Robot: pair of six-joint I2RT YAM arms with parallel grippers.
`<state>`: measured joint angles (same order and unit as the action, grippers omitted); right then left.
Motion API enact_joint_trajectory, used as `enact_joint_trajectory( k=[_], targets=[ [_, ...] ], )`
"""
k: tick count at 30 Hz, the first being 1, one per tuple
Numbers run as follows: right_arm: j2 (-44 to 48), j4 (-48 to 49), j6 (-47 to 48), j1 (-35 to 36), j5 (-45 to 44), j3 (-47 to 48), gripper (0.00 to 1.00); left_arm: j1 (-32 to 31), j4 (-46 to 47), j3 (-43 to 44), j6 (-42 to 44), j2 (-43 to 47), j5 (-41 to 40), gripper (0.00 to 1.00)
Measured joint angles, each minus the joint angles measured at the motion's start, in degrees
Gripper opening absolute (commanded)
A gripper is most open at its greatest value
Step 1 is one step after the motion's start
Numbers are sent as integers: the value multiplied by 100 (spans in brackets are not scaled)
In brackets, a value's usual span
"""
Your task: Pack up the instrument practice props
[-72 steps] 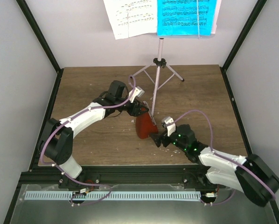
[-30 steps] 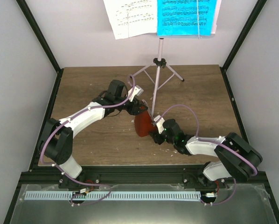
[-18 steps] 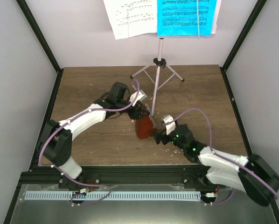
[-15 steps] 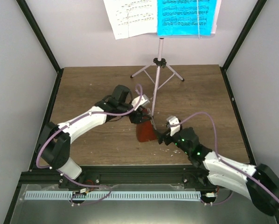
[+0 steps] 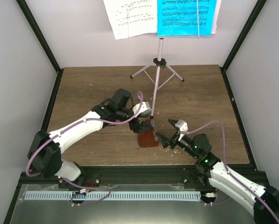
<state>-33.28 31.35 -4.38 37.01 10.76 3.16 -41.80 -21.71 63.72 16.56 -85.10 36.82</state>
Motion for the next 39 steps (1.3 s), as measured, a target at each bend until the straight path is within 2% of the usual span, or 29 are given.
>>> enact_joint_trajectory(
  k=[5, 8, 13, 18, 24, 31, 39],
  targets=[
    [-448, -262, -20, -37, 835, 439, 100, 229, 138, -52, -205, 708, 249, 84],
    [-894, -516, 92, -48, 1381, 1029, 100, 697, 518, -262, -516, 1244, 341, 88],
    [-1827, -1091, 507, -92, 1871, 2170, 100, 1523, 1008, -542, -916, 1989, -9, 90],
    [-2435, -1300, 841, -463, 2302, 2638, 99, 1563, 1185, -660, -981, 2229, -282, 91],
    [-3447, -1862, 990, -614, 3322, 3412, 92, 1563, 1143, -678, -960, 2221, -553, 91],
    [-3823, -1976, 946, -614, 4070, 3353, 88, 1563, 1123, -678, -927, 2221, -643, 92],
    [-3904, -1738, 717, -560, 4083, 2905, 70, 1563, 1091, -678, -911, 2175, -680, 92]
  ],
)
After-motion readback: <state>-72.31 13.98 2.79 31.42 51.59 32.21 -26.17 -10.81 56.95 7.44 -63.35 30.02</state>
